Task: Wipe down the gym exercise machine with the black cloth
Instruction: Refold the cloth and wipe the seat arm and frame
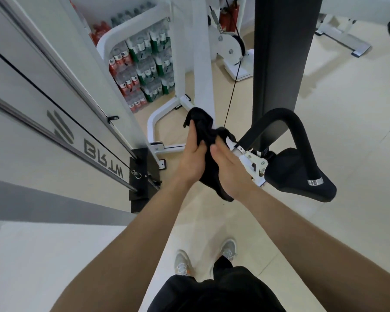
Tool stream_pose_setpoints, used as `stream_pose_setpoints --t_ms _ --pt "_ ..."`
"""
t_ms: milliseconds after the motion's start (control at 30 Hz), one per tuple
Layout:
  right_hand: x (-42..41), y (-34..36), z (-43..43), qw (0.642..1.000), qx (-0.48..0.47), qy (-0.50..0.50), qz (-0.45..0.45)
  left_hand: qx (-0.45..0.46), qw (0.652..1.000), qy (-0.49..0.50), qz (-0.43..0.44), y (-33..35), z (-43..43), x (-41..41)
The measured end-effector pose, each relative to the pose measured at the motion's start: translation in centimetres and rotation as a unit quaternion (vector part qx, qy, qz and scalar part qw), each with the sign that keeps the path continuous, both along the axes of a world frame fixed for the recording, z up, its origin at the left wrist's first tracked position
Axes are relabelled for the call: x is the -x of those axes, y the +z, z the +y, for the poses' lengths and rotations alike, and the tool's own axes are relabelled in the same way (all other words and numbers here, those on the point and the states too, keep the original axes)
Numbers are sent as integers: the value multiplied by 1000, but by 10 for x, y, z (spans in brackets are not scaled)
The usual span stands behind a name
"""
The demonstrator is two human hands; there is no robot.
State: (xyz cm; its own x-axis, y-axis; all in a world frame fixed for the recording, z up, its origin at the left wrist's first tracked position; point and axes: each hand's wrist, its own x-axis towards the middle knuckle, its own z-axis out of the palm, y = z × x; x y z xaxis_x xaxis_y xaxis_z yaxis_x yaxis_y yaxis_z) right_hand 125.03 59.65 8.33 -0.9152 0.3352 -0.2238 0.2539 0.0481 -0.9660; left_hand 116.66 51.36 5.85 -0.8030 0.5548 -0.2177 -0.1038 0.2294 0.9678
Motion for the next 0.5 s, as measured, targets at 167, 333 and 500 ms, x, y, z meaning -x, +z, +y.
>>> stream_pose_setpoints --t_ms 167,333,500 --pt "57 6 13 996 -48 -28 -76 15 999 30 -33 4 25 42" --pt "32 3 7 955 -266 3 -127 -27 998 2 -49 -5 -4 7" --pt "3 -1 -10 933 -339 24 -120 -68 987 39 -137 -11 -28 -41"
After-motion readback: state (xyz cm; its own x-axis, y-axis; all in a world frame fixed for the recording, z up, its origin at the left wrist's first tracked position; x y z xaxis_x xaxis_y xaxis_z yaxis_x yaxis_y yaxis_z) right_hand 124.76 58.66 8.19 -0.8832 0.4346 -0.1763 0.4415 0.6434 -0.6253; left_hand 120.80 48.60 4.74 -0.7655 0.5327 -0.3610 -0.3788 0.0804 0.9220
